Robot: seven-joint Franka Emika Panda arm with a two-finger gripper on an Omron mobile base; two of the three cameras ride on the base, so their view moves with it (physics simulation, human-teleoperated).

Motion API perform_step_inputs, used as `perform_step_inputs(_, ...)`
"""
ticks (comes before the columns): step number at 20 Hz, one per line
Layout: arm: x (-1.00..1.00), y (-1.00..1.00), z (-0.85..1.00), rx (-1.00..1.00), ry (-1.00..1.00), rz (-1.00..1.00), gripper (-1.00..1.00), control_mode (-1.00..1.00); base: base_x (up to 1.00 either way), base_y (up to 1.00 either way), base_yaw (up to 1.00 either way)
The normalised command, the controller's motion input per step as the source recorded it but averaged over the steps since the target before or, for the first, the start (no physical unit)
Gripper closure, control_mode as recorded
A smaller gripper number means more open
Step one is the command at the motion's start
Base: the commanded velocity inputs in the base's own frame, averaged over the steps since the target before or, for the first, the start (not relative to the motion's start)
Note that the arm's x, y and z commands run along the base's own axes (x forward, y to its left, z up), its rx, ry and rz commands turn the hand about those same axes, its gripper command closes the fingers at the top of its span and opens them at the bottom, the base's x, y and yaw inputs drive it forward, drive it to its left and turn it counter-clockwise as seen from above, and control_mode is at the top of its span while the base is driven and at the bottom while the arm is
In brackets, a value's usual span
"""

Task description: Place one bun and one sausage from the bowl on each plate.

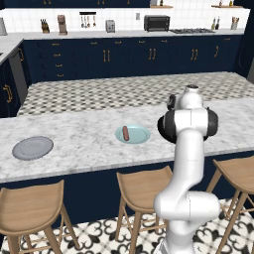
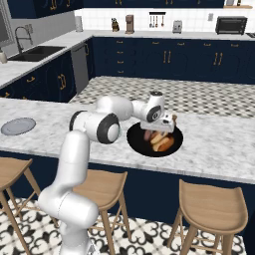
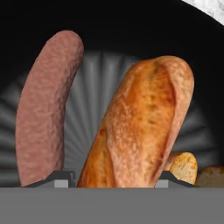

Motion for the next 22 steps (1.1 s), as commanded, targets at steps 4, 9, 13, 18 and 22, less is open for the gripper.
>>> perform_step_inputs(4, -0.17, 0.16, 0.63, 0.00, -0.11, 0.00, 1.00, -1.00, 0.00, 0.00, 0.00)
perform_step_inputs(9, -0.69, 0.13, 0.53, 0.00, -0.03, -0.04, 1.00, -1.00, 0.00, 0.00, 0.00)
perform_step_inputs(13, -0.64, 0.81, 0.50, -0.01, -0.02, 0.06, 1.00, -1.00, 0.00, 0.00, 0.00)
perform_step_inputs(18, -0.04, 1.00, 0.46, -0.03, -0.07, 0.20, 1.00, -1.00, 0.00, 0.00, 0.00)
perform_step_inputs(22, 0.00, 1.00, 0.00, 0.03, -0.17, 0.16, 1.00, -1.00, 0.00, 0.00, 0.00)
